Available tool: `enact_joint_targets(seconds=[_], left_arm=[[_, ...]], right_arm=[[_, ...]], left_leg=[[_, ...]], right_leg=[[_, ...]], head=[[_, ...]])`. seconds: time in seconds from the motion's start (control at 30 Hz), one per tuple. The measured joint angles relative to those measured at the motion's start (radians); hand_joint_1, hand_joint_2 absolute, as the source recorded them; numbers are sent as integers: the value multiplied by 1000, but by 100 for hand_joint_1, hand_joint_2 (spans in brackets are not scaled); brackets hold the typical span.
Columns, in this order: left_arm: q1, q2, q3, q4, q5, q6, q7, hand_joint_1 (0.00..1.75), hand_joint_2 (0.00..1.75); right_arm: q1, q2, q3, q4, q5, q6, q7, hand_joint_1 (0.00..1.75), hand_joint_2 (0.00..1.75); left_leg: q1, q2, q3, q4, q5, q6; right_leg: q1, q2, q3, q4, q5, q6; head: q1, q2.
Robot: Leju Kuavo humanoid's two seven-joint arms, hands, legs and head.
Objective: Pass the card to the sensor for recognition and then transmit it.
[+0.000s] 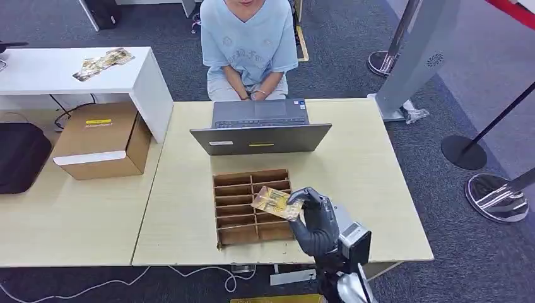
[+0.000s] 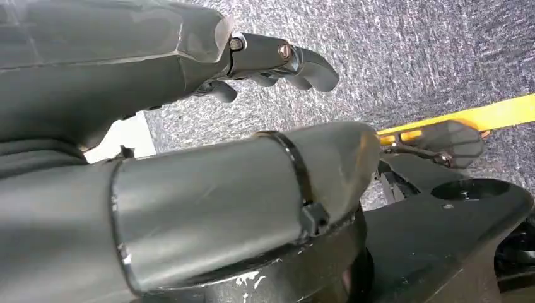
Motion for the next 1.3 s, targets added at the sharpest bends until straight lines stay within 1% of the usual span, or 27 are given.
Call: enact_joint_targets(seconds=[0.4,0.67,0.97,1.2,1.3], left_arm=[[0,0,3,0,-6,3,0,0,0],[-1,0,3,0,-8,6,0,0,0],[-3,0,3,0,-16,9,-18,0,0],[-7,-1,3,0,-27,8,-18,0,0],[-9,-1,3,0,-33,3,-18,0,0]], right_arm=[[-46,0,0,13,17,-13,8,175,175],[-156,0,13,71,5,3,22,175,175],[-303,0,19,160,-17,20,42,175,175],[-393,8,27,222,52,-56,65,175,175],[-422,15,27,245,45,-50,81,175,175]], left_leg=[[0,0,0,0,0,0],[0,0,0,0,1,0],[0,0,0,0,1,0],[0,0,0,0,1,0],[0,0,0,0,1,0]], right_leg=[[0,0,0,0,0,0],[0,0,0,0,0,0],[0,0,0,1,1,-1],[0,0,0,1,1,-1],[0,0,0,1,1,-1]], head=[[0,0],[0,0],[0,0],[0,0],[0,0]])
